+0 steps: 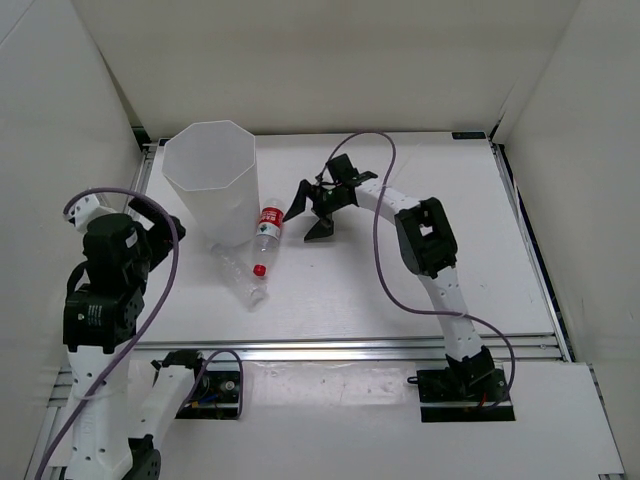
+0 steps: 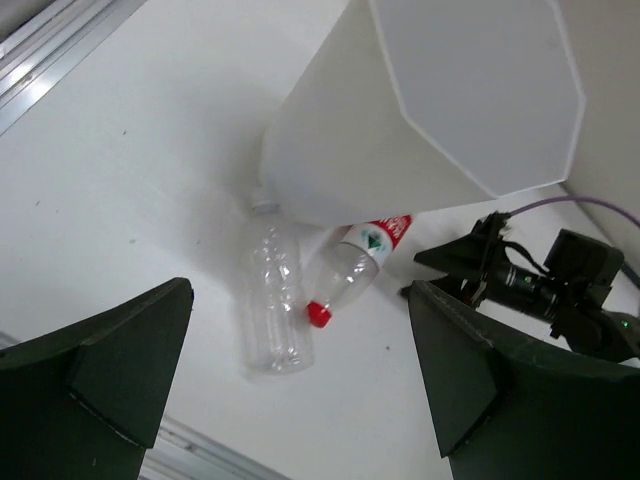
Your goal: Put the plastic bottles in the bin
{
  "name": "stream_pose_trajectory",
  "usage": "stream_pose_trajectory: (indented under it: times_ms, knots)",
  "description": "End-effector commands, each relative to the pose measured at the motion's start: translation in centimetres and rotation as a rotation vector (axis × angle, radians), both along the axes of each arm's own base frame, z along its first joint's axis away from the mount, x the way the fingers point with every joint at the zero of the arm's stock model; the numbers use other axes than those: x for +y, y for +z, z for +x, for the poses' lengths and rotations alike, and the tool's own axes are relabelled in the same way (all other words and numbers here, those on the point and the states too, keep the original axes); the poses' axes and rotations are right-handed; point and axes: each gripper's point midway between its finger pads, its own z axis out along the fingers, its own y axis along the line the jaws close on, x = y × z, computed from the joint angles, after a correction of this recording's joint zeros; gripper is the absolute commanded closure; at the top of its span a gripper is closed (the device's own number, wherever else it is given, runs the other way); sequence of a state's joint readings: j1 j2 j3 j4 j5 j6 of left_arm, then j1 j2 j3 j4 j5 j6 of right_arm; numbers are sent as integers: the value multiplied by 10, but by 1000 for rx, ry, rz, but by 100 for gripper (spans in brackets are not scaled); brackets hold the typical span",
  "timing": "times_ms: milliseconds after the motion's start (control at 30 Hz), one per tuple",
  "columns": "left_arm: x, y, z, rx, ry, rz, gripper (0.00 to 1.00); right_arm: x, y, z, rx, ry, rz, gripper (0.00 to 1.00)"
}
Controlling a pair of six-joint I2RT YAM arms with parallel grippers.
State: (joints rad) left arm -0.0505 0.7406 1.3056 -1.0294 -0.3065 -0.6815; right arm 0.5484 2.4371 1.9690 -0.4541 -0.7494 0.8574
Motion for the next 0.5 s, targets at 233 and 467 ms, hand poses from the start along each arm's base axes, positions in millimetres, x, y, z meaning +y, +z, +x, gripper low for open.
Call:
stream_pose_trajectory:
  times_ms: [233, 467]
  knots:
    - [-5, -60, -22, 185, 13, -57, 0, 78, -9, -8, -18, 128, 155, 0]
    - [-20, -97, -33, 304, -35, -125, 0, 85, -34, -14, 53, 130, 175, 1]
